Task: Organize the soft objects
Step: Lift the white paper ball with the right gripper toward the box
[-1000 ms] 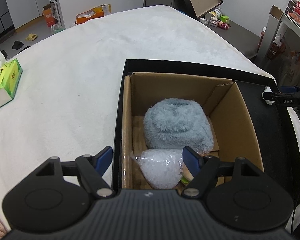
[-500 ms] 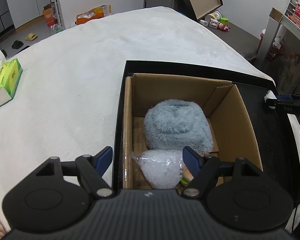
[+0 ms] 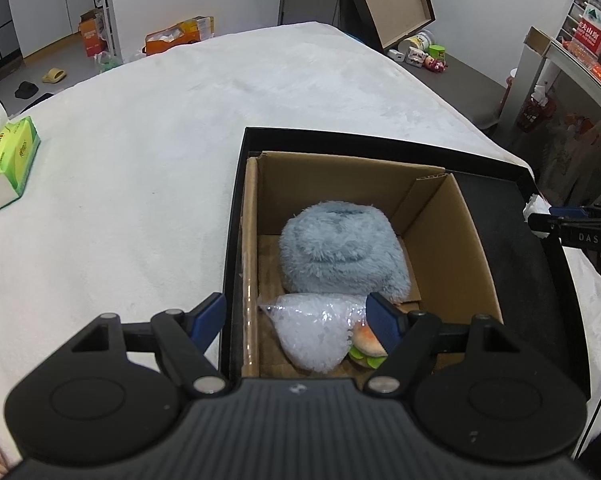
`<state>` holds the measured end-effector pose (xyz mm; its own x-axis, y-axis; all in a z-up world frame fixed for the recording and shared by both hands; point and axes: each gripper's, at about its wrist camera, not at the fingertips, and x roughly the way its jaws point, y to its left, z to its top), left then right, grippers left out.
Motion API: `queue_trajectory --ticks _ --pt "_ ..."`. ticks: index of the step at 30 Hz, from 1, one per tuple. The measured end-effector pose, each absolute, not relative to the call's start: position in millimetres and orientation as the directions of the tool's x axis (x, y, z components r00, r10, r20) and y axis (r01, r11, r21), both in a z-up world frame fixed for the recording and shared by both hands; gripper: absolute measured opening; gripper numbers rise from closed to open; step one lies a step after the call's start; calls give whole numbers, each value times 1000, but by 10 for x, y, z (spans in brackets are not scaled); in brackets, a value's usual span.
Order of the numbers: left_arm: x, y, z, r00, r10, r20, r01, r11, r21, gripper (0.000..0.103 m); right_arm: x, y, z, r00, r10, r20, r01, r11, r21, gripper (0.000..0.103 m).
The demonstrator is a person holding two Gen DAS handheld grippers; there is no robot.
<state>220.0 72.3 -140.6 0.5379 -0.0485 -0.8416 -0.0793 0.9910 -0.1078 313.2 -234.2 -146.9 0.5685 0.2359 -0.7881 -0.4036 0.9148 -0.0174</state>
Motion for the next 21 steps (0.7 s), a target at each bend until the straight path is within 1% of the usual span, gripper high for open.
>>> queue_trajectory --ticks 10,21 --pt "2112 790 -1369 553 -73 -830 -72 988 -135 75 2922 -2138 -1193 577 277 -768 -411 911 20 45" --pt "1995 922 -1372 571 -97 -816 -73 983 -168 75 2807 -1716 -955 585 341 -735 -472 881 34 45"
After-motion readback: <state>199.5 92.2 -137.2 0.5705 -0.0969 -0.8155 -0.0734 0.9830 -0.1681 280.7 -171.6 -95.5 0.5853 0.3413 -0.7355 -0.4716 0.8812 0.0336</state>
